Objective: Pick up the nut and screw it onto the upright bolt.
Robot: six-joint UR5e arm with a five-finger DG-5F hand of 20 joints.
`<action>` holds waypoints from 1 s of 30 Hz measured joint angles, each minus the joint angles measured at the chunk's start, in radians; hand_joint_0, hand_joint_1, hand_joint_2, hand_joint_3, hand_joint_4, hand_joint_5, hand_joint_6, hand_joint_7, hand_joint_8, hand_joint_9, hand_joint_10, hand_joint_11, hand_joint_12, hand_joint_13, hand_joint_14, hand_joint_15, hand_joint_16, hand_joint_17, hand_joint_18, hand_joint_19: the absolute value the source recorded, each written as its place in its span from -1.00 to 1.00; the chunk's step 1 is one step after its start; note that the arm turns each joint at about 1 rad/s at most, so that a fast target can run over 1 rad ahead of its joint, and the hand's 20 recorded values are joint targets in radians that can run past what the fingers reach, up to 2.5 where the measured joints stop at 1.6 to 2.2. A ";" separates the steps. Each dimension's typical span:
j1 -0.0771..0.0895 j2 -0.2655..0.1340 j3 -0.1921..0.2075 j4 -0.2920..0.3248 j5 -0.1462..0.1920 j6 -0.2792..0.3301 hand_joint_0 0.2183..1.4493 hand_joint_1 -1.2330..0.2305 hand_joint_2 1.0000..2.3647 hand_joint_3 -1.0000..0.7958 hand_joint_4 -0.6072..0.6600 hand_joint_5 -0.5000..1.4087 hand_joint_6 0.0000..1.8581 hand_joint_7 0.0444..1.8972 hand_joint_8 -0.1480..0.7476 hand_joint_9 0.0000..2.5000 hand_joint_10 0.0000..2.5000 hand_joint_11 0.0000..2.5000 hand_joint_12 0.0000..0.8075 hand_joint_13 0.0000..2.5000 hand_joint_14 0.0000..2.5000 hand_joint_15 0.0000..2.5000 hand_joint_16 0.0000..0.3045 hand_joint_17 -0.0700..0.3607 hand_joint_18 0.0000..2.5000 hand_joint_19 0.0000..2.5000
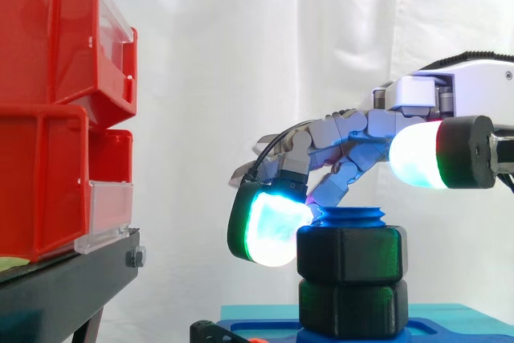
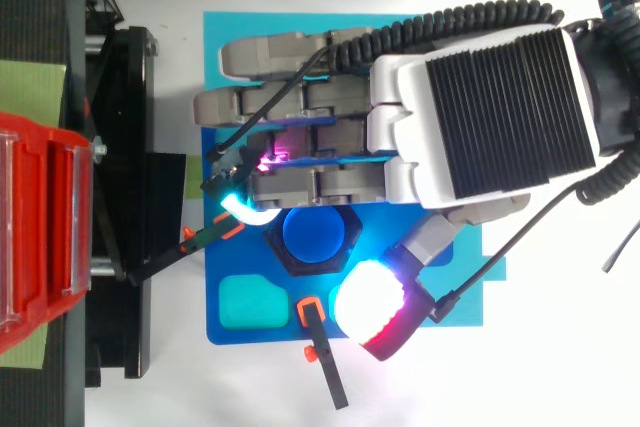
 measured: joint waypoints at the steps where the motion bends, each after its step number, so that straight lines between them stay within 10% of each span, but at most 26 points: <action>1: 0.000 0.000 0.000 0.000 0.000 0.000 -0.52 0.57 -1.00 -0.44 0.20 -0.45 -0.46 0.37 -0.13 -0.41 -1.00 -1.00 -0.29 -0.74 -1.00 -1.00 -0.82 -0.39 -1.00 -1.00; 30: -0.013 0.000 0.002 0.005 -0.009 -0.003 -0.51 0.49 -1.00 -0.44 0.24 -0.45 -0.46 0.31 -0.11 -0.16 -1.00 -1.00 -0.40 -0.55 -1.00 -1.00 -0.88 -0.48 -0.89 -1.00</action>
